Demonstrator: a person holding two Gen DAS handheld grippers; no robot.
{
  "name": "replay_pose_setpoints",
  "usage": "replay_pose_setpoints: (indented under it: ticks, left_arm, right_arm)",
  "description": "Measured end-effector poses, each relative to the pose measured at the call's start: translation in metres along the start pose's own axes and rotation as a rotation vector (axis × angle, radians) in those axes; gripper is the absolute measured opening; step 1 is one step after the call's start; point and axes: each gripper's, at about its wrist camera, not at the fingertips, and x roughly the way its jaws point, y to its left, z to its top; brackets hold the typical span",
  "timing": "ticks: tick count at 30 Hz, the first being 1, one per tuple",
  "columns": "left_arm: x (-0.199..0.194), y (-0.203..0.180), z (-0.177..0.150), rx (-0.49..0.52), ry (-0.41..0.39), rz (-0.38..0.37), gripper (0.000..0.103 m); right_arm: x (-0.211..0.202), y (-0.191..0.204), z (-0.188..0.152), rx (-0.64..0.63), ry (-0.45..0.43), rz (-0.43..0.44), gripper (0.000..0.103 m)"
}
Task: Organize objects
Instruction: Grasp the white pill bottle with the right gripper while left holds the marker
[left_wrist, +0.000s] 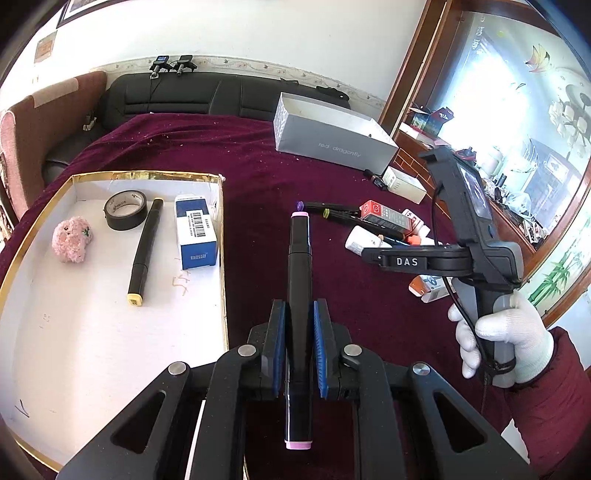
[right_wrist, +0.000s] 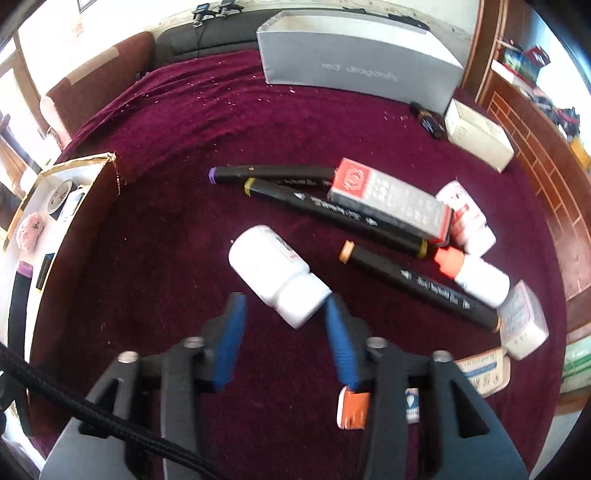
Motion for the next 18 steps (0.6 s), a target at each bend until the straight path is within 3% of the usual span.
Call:
replay_pose_setpoints:
  ticks: [5,7,9,12,14,18]
  left_arm:
    - [0.0,0.005,0.001,-0.015,0.003,-0.004,0.012]
    - [0.0,0.006,0.001,-0.021,0.005,-0.006,0.012]
    - [0.002,0.006,0.002,-0.023,0.009,-0.009,0.012]
    - [0.005,0.007,0.002,-0.024,0.015,-0.005,0.012]
    - [0.007,0.008,0.002,-0.027,0.02,-0.002,0.012]
    - [0.009,0.011,0.004,-0.034,0.023,0.004,0.012]
  right_arm:
    - [-0.007,0.01,0.008,-0.073,-0.026,-0.037,0.048]
    - [-0.011,0.013,0.01,-0.121,-0.047,-0.071,0.051]
    - [-0.014,0.019,0.013,-0.173,-0.069,-0.081,0.063]
    - [-0.005,0.031,0.018,-0.259,-0.059,-0.067,0.063]
    - [0.006,0.037,0.02,-0.306,-0.032,-0.076,0.063]
    - [0.024,0.037,0.021,-0.313,0.038,-0.054,0.046]
